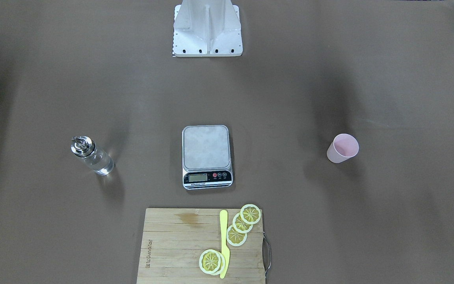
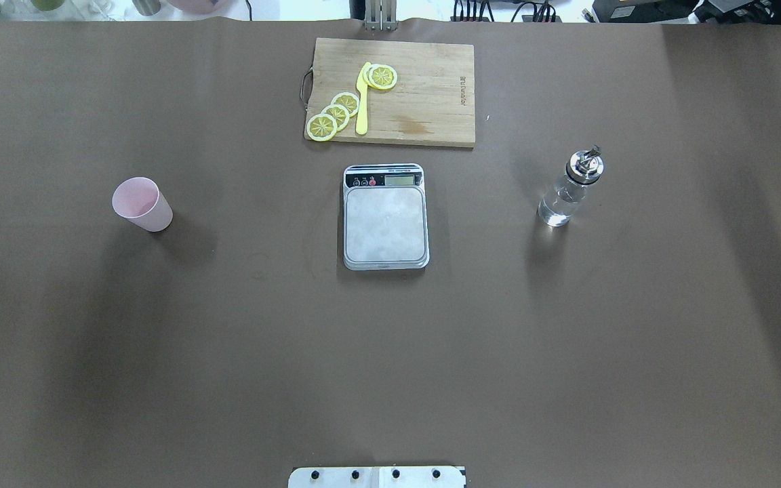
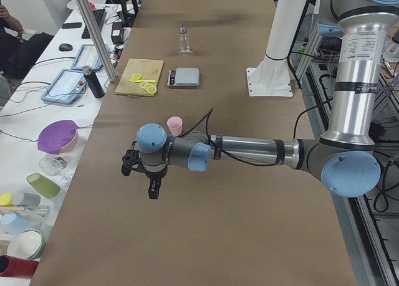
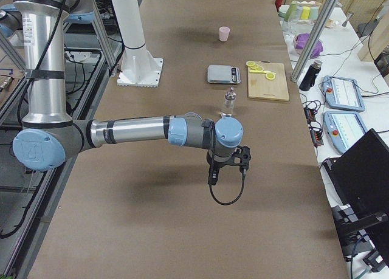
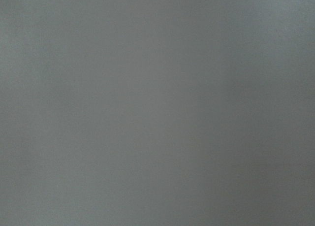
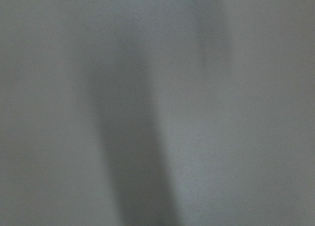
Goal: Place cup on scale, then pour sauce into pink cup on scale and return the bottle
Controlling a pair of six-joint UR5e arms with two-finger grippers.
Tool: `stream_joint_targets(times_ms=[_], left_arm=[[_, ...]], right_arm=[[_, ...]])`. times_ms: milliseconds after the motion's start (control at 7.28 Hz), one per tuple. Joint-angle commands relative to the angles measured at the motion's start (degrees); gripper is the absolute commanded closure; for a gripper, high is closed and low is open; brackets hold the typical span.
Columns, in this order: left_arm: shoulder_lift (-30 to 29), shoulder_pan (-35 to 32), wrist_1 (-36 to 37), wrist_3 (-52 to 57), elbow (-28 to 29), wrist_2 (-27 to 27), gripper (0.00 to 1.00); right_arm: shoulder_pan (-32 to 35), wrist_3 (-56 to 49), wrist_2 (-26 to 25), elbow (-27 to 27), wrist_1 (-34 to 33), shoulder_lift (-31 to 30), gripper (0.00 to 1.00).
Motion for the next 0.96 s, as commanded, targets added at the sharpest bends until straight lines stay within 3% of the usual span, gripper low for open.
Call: stream_joint_targets(times_ms=[0, 825], left_arm=[[0.18, -0.04, 0.05, 0.01, 0.03, -0.1, 0.02], [0.18, 0.22, 0.13, 0.01, 0.73, 0.42, 0.02]], right_arm=[[0.12, 0.28, 0.09, 0.08, 0.03, -0.04, 0.0], [0.12, 0.46, 0.09, 0.87, 0.03, 0.22, 0.0]])
